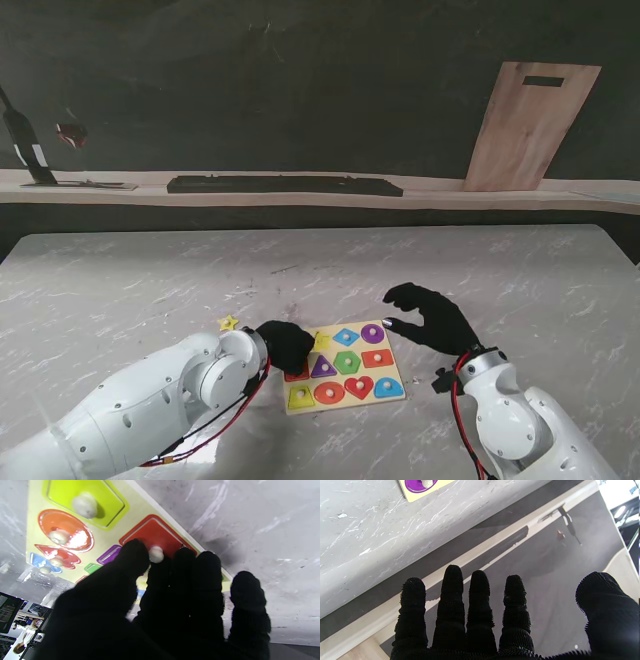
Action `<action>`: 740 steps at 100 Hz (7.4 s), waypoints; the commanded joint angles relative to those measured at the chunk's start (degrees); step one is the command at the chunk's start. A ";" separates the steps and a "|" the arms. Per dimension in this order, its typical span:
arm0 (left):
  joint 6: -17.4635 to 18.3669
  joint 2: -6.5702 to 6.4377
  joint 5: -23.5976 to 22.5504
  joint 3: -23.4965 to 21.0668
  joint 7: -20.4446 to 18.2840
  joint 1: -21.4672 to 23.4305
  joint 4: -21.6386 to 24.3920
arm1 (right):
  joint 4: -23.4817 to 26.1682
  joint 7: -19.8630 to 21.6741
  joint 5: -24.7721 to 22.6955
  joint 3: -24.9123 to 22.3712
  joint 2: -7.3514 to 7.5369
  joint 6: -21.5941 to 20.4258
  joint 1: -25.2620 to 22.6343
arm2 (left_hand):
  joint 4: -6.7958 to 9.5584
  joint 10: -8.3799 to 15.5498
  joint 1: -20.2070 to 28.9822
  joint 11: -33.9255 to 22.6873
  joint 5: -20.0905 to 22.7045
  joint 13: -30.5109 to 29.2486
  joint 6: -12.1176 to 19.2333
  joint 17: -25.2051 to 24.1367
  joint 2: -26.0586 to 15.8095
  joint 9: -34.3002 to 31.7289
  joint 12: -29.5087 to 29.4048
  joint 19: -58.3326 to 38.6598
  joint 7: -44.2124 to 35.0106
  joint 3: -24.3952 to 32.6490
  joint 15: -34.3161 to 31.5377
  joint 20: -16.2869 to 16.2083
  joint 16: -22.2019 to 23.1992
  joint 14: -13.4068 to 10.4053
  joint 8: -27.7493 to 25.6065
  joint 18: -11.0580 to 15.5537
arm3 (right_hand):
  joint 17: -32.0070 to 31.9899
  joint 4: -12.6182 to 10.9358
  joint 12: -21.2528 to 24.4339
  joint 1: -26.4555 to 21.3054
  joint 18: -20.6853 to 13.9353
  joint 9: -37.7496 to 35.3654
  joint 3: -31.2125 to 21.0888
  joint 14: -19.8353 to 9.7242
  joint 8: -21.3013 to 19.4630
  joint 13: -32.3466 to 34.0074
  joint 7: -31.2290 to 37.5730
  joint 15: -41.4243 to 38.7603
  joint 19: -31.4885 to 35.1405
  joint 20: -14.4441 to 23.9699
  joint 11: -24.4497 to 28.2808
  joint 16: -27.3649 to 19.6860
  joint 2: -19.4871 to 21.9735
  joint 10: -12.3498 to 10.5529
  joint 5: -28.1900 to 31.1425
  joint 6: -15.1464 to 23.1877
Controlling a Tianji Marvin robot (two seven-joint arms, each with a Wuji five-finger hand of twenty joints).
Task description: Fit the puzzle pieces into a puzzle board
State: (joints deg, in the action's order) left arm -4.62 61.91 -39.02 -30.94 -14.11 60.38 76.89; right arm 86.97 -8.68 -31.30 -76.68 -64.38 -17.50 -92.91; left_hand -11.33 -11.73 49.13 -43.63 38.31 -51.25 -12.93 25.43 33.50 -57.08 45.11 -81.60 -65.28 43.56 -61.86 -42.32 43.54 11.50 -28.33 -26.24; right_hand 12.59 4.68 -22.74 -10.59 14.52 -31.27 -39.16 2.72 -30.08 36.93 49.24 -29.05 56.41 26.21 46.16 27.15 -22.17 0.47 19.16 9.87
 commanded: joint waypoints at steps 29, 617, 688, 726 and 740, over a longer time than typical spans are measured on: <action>-0.74 -0.21 -0.60 -1.19 -0.25 1.53 0.44 | -0.19 0.47 0.15 0.52 -0.27 0.25 0.05 | 1.25 -3.13 0.06 -3.24 -1.41 3.60 5.31 -3.75 -4.64 5.79 -1.75 2.61 13.61 -11.21 -0.64 -0.91 3.15 2.07 4.99 0.04 | -0.62 -1.95 -0.60 0.36 0.55 -0.88 1.37 -0.76 0.28 0.24 -1.08 -0.84 0.95 0.78 0.57 0.86 1.31 -1.35 0.38 1.05; 12.08 2.38 -0.40 -0.71 10.07 -5.48 -13.30 | -2.89 8.03 13.66 4.15 -0.64 4.68 4.23 | 1.96 -1.28 0.74 4.15 -0.30 -4.18 5.28 5.60 4.30 -3.52 -1.72 -3.82 -1.22 11.14 -0.77 1.63 -2.34 -3.17 4.34 4.21 | -0.86 -2.00 -0.87 -0.15 0.59 -0.96 1.59 -0.32 1.22 -0.09 -0.79 -2.46 1.67 0.65 1.33 1.32 1.25 -0.97 0.45 0.44; 11.71 3.50 3.00 2.20 8.92 -7.24 -14.93 | -3.01 8.10 13.64 4.18 -0.63 4.86 4.31 | 1.82 -1.36 0.56 4.09 -0.08 -4.38 5.18 5.64 4.63 -3.73 -1.59 -3.72 -1.30 11.46 -0.83 1.68 -2.37 -3.17 4.45 3.99 | -0.90 -2.00 -0.86 -0.16 0.60 -0.91 1.59 -0.38 1.22 -0.11 -0.83 -2.45 1.63 0.65 1.30 1.33 1.20 -1.05 0.43 0.44; 12.37 4.08 3.99 3.51 9.04 -8.21 -16.09 | -2.97 7.98 13.68 4.09 -0.66 4.84 4.26 | 1.76 -1.37 0.89 4.34 -0.44 -3.71 5.39 4.89 4.20 -3.28 -1.30 -3.33 -1.21 11.07 -0.60 1.73 -2.32 -2.97 4.40 4.01 | -0.88 -2.00 -0.87 -0.13 0.57 -0.97 1.57 -0.33 1.22 -0.06 -0.83 -2.49 1.63 0.65 1.33 1.34 1.20 -0.98 0.48 0.46; 12.99 4.12 3.25 4.52 9.51 -8.83 -16.89 | -2.97 8.00 13.68 4.03 -0.65 4.80 4.24 | 1.78 -1.11 0.92 4.47 -0.71 -3.46 5.66 4.71 3.90 -2.98 -1.13 -3.25 -1.18 10.83 -0.53 1.70 -2.28 -3.04 4.34 4.09 | -0.89 -2.01 -0.86 -0.16 0.54 -0.93 1.55 -0.32 1.23 -0.04 -0.89 -2.50 1.60 0.64 1.30 1.35 1.20 -0.95 0.43 0.46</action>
State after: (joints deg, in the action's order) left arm 7.81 65.80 -35.32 -26.83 -4.69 51.88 60.51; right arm 83.74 -0.63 -17.49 -72.73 -64.84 -12.66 -88.27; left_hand -10.18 -10.20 49.74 -39.79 38.38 -53.82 -7.56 30.42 37.19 -61.24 44.67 -83.12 -63.86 51.57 -60.49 -39.47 40.88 10.09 -23.17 -26.24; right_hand 12.48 4.68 -23.20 -10.62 14.59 -31.27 -39.09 2.72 -29.58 36.93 49.16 -30.54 57.00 26.21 46.77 28.30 -22.14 0.47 19.16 9.82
